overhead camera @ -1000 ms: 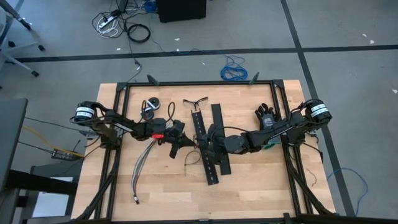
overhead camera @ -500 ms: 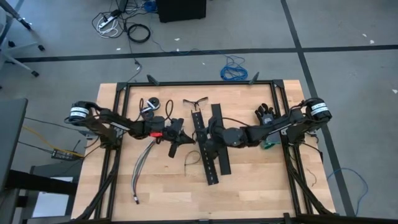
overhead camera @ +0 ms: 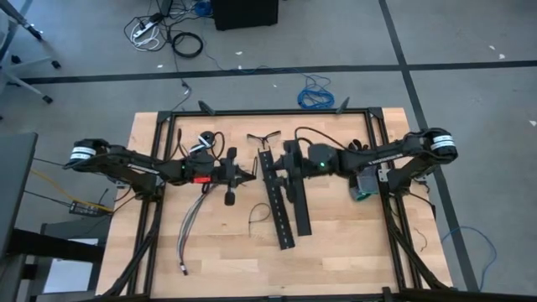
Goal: Ziptie cables
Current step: Wrap the black zip tie on the cable
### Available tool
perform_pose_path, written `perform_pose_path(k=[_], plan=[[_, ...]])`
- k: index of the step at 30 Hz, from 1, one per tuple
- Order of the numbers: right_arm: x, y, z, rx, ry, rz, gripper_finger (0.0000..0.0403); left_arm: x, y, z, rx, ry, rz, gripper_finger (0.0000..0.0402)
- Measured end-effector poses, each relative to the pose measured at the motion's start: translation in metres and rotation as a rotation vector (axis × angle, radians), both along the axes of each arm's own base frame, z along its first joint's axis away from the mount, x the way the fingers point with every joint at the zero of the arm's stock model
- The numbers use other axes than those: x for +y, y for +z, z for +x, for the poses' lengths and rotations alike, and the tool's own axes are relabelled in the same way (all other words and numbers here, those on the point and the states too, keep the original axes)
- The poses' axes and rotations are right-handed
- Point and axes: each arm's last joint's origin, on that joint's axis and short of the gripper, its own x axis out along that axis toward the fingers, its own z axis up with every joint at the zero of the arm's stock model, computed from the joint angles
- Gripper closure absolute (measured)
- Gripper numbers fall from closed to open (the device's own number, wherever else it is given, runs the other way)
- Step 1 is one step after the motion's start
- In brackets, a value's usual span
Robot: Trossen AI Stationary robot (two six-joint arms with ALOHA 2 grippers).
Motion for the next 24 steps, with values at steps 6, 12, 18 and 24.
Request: perform_pose_path(k=[6, 12, 18, 24], plan=[[-0.010, 0.006, 0.004, -0.100, 0.091, 0.101, 0.0252, -0.002, 0.003, 0.002, 0.012, 0.032, 0.124, 0.0401], [-0.014, 0.005, 0.005, -0.106, 0.053, 0.098, 0.0254, -0.001, 0.008, 0.007, 0.024, 0.051, 0.150, 0.0402], [-0.020, 0.003, 0.007, -0.108, 0.018, 0.091, 0.0255, -0.002, 0.015, 0.020, 0.073, 0.045, 0.148, 0.0401], [-0.020, 0.001, 0.007, -0.093, 0.016, 0.086, 0.0257, -0.005, 0.017, 0.025, 0.085, 0.032, 0.147, 0.0402]])
